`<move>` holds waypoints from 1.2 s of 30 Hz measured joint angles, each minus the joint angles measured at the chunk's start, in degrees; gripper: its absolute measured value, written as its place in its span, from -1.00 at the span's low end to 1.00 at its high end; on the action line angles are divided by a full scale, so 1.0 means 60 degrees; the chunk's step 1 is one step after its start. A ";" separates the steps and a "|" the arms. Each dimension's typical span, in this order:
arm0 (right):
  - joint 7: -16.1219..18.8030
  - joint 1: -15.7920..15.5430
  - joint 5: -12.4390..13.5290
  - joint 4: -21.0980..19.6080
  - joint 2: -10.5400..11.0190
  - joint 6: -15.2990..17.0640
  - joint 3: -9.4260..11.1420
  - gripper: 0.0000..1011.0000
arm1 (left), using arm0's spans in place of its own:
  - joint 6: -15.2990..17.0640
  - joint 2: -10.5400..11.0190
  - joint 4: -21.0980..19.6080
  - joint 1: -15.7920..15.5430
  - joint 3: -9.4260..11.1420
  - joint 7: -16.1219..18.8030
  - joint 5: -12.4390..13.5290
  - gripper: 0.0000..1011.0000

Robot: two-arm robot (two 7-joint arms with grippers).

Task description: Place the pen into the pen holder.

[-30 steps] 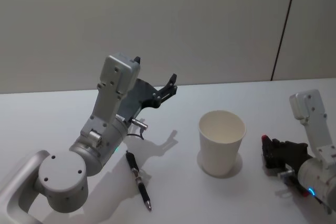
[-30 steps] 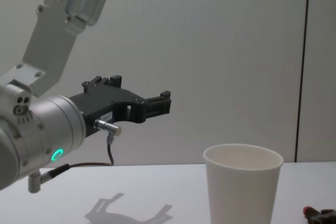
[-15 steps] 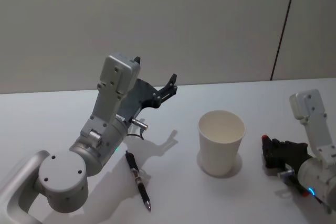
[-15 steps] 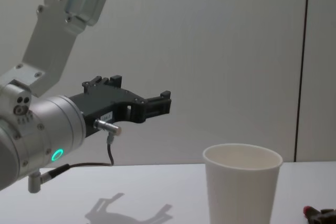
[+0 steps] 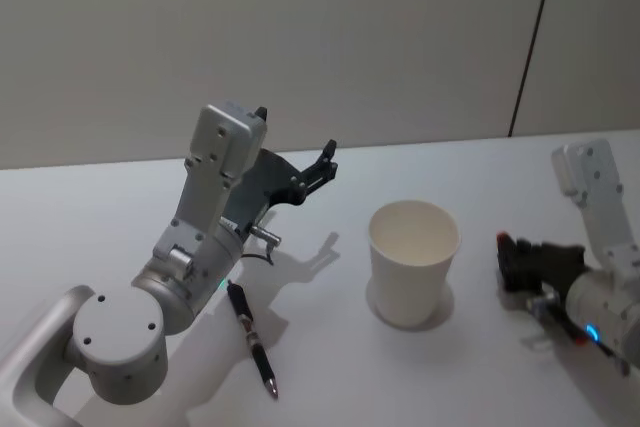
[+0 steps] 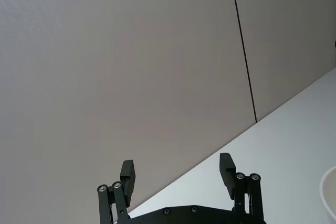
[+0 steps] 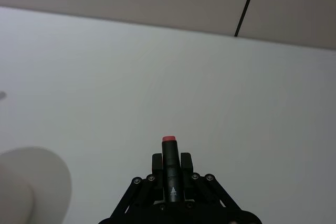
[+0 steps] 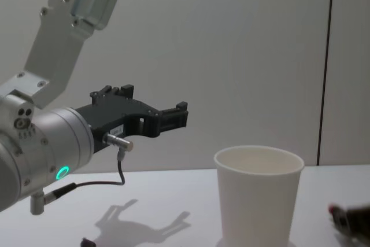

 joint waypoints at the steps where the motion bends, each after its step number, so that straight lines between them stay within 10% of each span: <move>1: 0.0011 0.0040 -0.0001 -0.0050 -0.0010 -0.0027 0.0006 -0.61 | 0.0000 0.0000 0.0001 0.0000 0.0000 0.0000 0.0000 0.98; 36: 0.0604 0.1948 -0.0056 -0.2135 -0.0657 -0.1835 0.0170 -0.61 | 0.0001 0.0000 0.0001 0.0000 0.0000 0.0000 0.0000 0.98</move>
